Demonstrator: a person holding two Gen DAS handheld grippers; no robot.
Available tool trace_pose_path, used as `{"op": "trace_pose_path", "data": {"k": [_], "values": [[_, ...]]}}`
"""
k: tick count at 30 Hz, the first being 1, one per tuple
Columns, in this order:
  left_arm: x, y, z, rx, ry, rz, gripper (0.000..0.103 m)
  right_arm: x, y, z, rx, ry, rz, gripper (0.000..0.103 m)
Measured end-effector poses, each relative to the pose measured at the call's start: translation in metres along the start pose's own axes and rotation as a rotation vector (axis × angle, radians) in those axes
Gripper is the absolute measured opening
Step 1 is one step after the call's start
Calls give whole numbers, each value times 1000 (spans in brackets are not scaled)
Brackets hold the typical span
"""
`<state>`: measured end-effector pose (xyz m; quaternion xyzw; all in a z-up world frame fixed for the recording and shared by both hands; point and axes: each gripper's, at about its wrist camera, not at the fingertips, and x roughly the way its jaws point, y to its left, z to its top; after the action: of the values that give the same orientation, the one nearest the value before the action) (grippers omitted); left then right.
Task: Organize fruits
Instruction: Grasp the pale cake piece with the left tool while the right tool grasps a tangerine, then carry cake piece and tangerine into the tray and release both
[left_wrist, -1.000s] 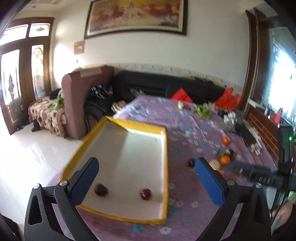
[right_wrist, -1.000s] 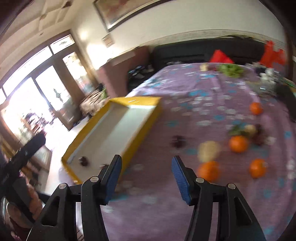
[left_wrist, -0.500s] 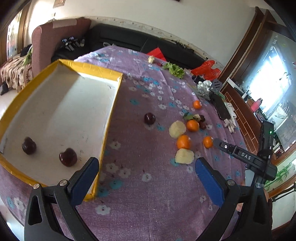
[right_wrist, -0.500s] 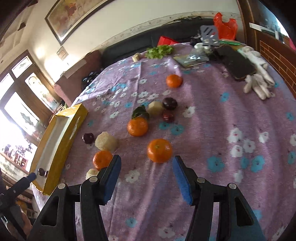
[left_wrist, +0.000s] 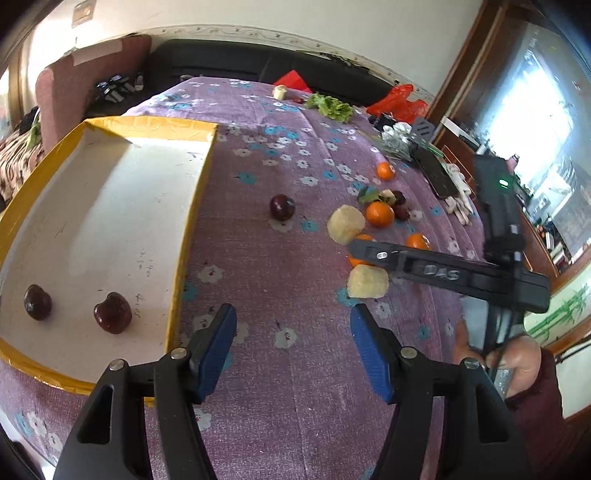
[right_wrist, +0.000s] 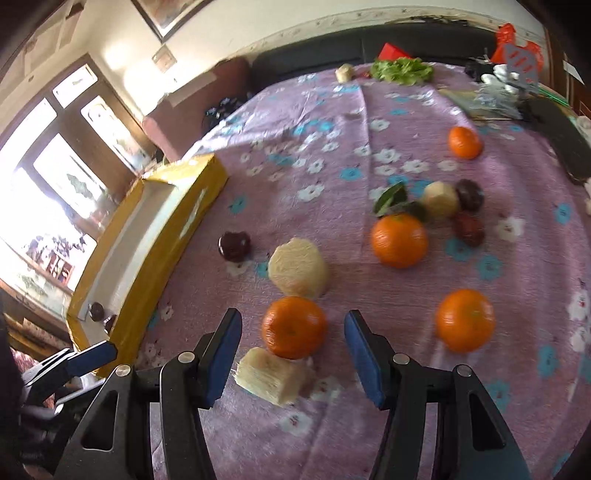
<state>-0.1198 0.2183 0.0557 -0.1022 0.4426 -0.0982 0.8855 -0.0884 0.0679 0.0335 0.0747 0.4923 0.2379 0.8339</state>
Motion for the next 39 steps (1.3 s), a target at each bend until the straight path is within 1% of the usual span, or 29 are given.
{"op": "trace_pose_path", "data": {"k": [1,2,3,6,11,15,18,20,21,24,25,26,27,28,29,31,33,37,39], "values": [[1,-2,0,9,-1,0,67,3,2,-1,-11,12,-9,63],[2,-4,0,15,-2,-1,69,5,3,-3,-18,18,-17,56],[4,-5,0,22,-2,-3,71,5,2,-3,-19,18,-7,52],[10,-14,1,48,2,-12,74,-1,-3,-5,8,-3,25,42],[29,-36,4,118,23,-28,77,-12,-14,-5,56,-33,35,42],[47,-56,8,174,33,-33,77,-17,-25,-6,105,-44,70,42],[57,-70,11,223,15,-34,77,-22,-34,-7,145,-54,105,42],[63,-81,12,270,2,-31,78,-26,-39,-8,169,-67,112,42],[67,-86,13,296,-4,-25,79,-27,-41,-8,175,-73,111,42],[84,-96,13,356,13,53,79,-32,-47,-8,190,-86,102,42],[88,-95,12,361,18,65,79,-34,-49,-9,192,-89,101,42],[91,-94,12,357,22,67,78,-35,-50,-10,193,-91,99,42],[93,-91,12,343,25,64,72,-37,-51,-10,192,-92,99,42],[96,-89,13,321,31,55,41,-37,-51,-11,192,-93,99,42],[99,-84,14,295,58,29,31,-38,-52,-12,190,-93,98,42],[98,-79,16,254,54,9,31,-40,-51,-13,185,-96,94,42],[90,-75,16,235,35,19,31,-42,-49,-13,176,-98,91,42],[63,-59,16,166,-4,-7,31,-47,-39,-13,152,-104,88,42],[40,-44,18,125,-42,-6,31,-50,-29,-11,129,-110,89,42]]}}
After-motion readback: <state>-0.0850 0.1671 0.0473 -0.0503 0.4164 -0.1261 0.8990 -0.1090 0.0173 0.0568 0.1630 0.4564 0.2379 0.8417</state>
